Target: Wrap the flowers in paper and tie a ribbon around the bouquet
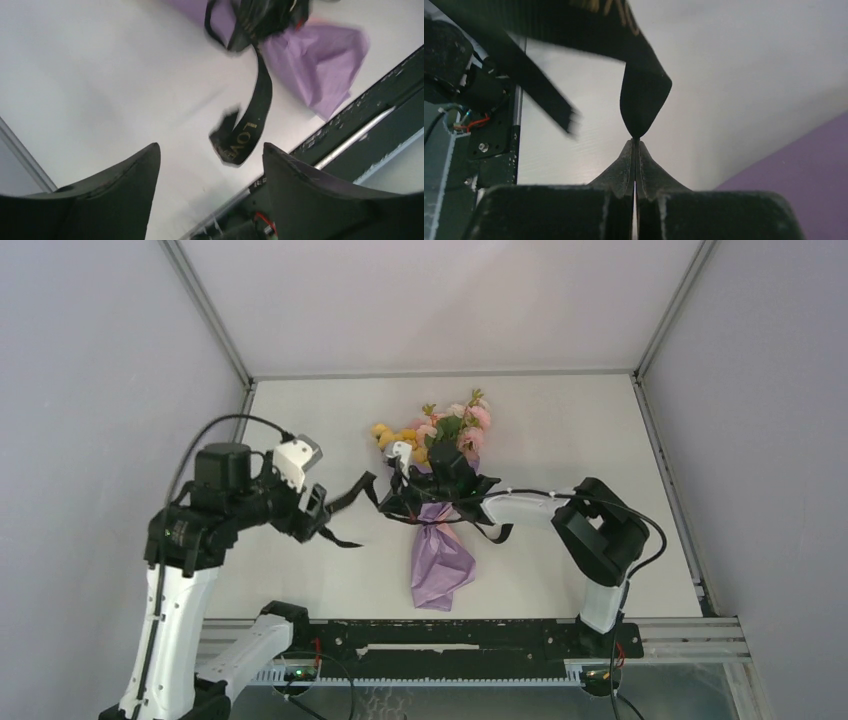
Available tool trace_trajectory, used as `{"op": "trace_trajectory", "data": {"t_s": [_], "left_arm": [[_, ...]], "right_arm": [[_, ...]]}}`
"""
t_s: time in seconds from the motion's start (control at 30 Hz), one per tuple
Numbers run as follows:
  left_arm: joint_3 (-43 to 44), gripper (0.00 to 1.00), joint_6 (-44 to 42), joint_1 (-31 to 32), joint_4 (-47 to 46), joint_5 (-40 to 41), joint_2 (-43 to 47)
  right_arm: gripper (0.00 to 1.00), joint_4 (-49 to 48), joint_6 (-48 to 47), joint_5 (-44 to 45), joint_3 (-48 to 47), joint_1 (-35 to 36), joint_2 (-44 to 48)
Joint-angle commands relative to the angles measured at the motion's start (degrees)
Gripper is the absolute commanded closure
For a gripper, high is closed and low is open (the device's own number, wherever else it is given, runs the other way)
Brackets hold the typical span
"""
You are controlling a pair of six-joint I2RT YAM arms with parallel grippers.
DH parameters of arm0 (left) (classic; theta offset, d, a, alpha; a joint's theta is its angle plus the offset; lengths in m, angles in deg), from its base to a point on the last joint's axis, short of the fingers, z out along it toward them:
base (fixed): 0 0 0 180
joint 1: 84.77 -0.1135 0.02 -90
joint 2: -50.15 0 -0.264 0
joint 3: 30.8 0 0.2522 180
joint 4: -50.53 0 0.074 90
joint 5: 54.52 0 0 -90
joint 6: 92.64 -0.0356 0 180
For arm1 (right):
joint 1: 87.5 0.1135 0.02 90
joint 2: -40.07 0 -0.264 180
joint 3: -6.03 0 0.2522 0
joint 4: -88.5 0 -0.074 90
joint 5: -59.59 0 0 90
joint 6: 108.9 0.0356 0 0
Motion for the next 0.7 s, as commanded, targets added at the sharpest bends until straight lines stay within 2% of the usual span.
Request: {"op": "trace_trajectory", "data": {"t_s": [0.0,0.1,0.17,0.2,0.23,0.3,0.4,0.43,0.5,0.57,0.67], "left_arm": [[-13.5,0.12,-11.6,0.1,2.9,9.1,6.5],[-20.2,0.06,-17.2,0.3,3.8,10.5,11.2],[-23.1,0.08,-15.9,0.8,0.9,4.3,12.8],[-25.4,0.12,-14.8,1.4,-3.1,1.5,13.4],[-28.4,0.15,-13.9,3.5,-10.2,2.8,13.8],[-34.7,0.14,-6.0,7.3,-27.1,7.3,14.1],[-38.8,0.12,6.6,7.9,-43.7,-1.5,9.9],[-39.8,0.11,10.6,8.5,-48.8,-2.2,7.9],[-41.8,0.11,14.9,10.0,-56.1,-0.3,3.7],[-44.6,0.15,19.3,10.8,-62.4,1.8,0.0],[-50.5,0.26,22.8,12.9,-71.8,-3.6,-3.2]], "right_arm": [[1.00,-4.2,10.4,3.9,1.8,-1.9,6.1],[1.00,-3.9,13.7,4.9,2.6,-2.2,7.0],[1.00,-4.2,16.5,5.9,3.3,-2.4,7.5],[1.00,-4.8,17.8,6.0,3.8,-2.7,7.7],[1.00,-5.7,19.2,6.2,4.5,-2.9,8.0],[1.00,-8.3,22.0,5.8,6.0,-3.7,8.5],[1.00,-8.7,26.0,5.8,7.2,-4.8,9.2],[1.00,-8.7,26.6,5.8,7.5,-5.0,9.6],[1.00,-8.4,27.1,6.5,8.0,-5.0,10.5],[1.00,-7.3,28.3,8.6,8.4,-5.1,11.6],[1.00,-7.4,30.3,10.9,10.2,-4.9,13.6]]}}
